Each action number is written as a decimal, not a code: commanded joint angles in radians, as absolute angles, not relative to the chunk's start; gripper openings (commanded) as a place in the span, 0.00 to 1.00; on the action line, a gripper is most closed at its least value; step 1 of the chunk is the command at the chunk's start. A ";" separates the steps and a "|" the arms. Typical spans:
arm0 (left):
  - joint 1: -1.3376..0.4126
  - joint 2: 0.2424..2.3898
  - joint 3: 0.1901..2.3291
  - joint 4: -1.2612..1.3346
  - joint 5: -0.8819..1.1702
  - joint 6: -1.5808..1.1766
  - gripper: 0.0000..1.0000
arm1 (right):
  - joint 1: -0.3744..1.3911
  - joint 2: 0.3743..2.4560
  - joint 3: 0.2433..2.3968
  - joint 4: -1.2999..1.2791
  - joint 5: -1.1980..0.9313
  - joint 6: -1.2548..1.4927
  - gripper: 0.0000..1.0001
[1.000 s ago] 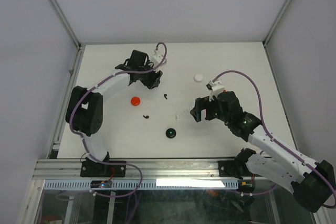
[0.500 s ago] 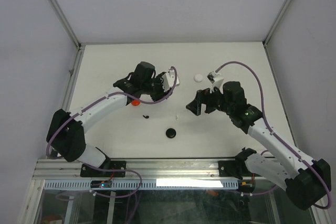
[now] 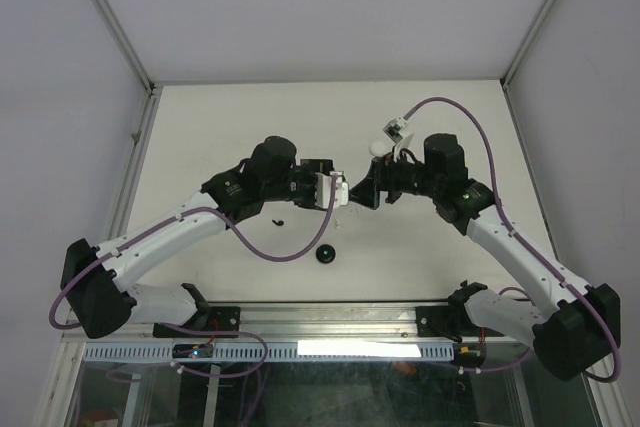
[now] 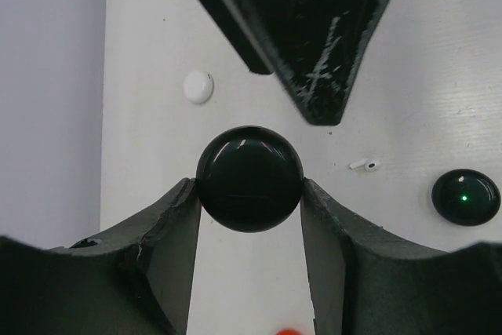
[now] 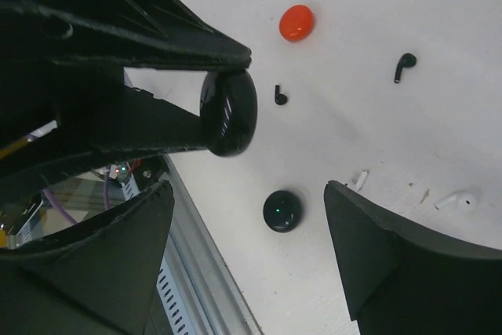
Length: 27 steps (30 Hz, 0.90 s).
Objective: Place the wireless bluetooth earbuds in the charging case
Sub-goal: Pick up the charging case at the center of the board.
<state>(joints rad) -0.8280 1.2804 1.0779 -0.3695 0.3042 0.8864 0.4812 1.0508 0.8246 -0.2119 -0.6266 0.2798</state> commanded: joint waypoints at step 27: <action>-1.004 1.206 1.058 -0.342 0.143 1.135 0.44 | 0.473 1.212 1.001 -0.239 -0.938 0.263 0.35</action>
